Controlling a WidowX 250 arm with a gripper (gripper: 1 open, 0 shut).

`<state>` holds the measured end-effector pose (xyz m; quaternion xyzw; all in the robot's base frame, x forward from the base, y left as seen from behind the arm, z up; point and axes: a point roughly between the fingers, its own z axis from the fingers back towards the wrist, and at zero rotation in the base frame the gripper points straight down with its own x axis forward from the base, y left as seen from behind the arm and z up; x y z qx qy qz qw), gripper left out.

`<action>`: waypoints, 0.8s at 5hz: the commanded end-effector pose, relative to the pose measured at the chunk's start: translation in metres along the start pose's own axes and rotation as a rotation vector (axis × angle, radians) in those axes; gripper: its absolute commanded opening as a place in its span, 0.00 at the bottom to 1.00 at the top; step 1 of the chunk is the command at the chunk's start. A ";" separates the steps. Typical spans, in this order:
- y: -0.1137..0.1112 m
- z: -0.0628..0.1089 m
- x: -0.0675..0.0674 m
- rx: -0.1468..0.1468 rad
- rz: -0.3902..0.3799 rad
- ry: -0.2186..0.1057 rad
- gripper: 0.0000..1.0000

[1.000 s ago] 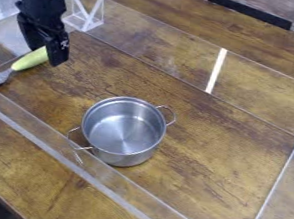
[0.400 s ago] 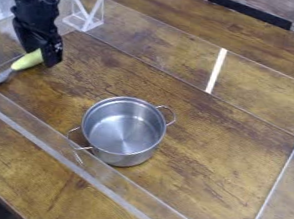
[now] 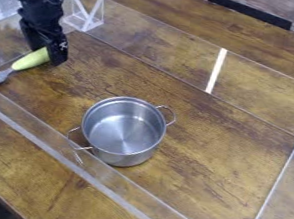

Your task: Move the green spoon to the right

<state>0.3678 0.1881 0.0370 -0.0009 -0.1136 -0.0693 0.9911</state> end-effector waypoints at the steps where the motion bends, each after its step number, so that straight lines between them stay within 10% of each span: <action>1: 0.013 0.018 0.017 0.016 -0.049 -0.053 1.00; 2: 0.012 0.025 0.006 -0.002 -0.047 -0.061 1.00; 3: 0.012 0.032 -0.005 -0.024 -0.041 -0.066 0.00; 4: 0.007 0.062 0.003 0.007 -0.004 -0.058 0.00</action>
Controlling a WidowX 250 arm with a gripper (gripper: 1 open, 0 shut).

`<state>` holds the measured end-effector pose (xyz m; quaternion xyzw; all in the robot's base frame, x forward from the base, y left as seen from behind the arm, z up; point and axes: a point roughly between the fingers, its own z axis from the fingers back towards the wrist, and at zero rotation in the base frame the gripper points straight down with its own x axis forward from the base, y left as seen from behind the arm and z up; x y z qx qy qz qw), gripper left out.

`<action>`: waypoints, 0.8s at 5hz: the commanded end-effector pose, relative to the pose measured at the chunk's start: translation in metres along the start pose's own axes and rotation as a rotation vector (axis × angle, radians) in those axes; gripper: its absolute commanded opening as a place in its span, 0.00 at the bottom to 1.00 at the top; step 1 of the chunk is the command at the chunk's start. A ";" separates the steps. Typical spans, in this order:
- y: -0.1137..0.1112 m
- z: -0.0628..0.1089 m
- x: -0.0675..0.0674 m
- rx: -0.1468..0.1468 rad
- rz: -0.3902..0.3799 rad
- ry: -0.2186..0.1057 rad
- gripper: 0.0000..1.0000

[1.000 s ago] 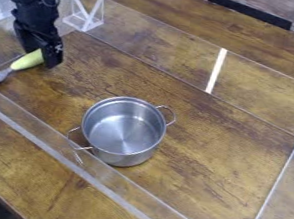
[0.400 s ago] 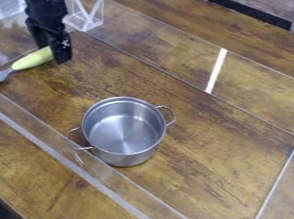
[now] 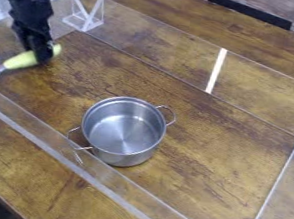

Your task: Move the green spoon to the right

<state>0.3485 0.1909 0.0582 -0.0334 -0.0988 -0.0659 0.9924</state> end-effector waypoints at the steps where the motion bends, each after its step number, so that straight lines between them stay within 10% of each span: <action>1: -0.017 0.078 0.026 0.102 0.004 -0.082 0.00; 2: -0.058 0.106 0.043 0.102 -0.006 -0.096 0.00; 4: -0.152 0.092 0.078 0.007 -0.128 -0.093 0.00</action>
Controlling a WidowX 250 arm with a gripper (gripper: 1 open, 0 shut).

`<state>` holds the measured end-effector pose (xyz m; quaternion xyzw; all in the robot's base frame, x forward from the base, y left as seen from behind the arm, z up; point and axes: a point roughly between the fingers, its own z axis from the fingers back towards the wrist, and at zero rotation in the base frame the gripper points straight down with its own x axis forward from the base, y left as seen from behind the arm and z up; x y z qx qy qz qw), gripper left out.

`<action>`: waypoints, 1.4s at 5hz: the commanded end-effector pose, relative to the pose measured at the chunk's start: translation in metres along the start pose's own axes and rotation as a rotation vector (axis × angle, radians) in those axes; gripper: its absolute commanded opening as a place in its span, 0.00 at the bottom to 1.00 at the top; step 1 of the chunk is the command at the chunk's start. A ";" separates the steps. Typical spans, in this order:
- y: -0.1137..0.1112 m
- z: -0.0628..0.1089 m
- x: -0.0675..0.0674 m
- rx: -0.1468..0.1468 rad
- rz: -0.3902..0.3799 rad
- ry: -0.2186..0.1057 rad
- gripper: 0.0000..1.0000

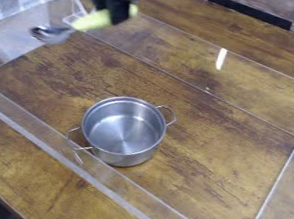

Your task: Move the green spoon to the right

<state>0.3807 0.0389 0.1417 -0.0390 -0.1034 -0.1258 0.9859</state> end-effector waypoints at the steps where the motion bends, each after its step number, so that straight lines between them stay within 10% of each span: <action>1: -0.046 0.012 0.028 -0.014 -0.074 -0.079 0.00; 4: -0.158 -0.061 0.049 -0.053 -0.087 -0.040 0.00; 7: -0.159 -0.086 0.059 0.004 -0.057 0.042 0.00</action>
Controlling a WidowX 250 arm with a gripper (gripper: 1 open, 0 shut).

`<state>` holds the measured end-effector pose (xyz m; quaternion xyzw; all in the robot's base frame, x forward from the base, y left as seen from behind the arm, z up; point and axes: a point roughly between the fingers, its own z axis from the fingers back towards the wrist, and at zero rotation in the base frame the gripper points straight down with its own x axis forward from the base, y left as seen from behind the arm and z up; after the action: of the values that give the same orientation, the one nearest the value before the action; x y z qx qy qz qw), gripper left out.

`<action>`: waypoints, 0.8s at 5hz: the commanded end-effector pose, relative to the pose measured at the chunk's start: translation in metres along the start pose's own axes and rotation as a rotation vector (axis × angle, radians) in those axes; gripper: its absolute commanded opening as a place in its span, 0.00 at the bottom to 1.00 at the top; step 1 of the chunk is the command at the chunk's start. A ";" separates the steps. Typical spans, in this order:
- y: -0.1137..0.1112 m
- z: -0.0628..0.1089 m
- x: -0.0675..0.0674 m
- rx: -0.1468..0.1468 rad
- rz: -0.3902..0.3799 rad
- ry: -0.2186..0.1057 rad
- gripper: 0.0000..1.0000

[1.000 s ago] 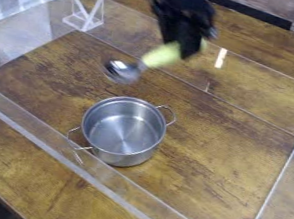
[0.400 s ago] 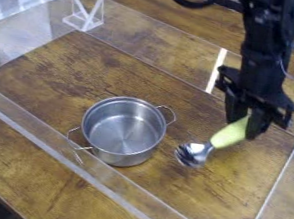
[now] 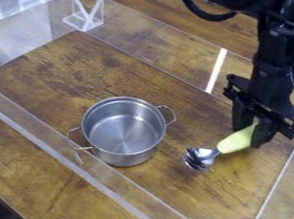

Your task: Move the green spoon to the right

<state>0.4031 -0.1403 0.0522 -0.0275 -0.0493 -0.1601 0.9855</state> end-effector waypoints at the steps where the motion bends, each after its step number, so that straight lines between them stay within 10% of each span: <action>1: 0.018 0.028 0.020 0.019 0.092 -0.058 0.00; 2: 0.030 0.033 0.026 0.035 0.165 -0.047 0.00; 4: 0.055 0.034 -0.006 0.053 0.165 -0.013 0.00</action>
<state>0.4042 -0.0908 0.0393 -0.0026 -0.0035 -0.0842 0.9964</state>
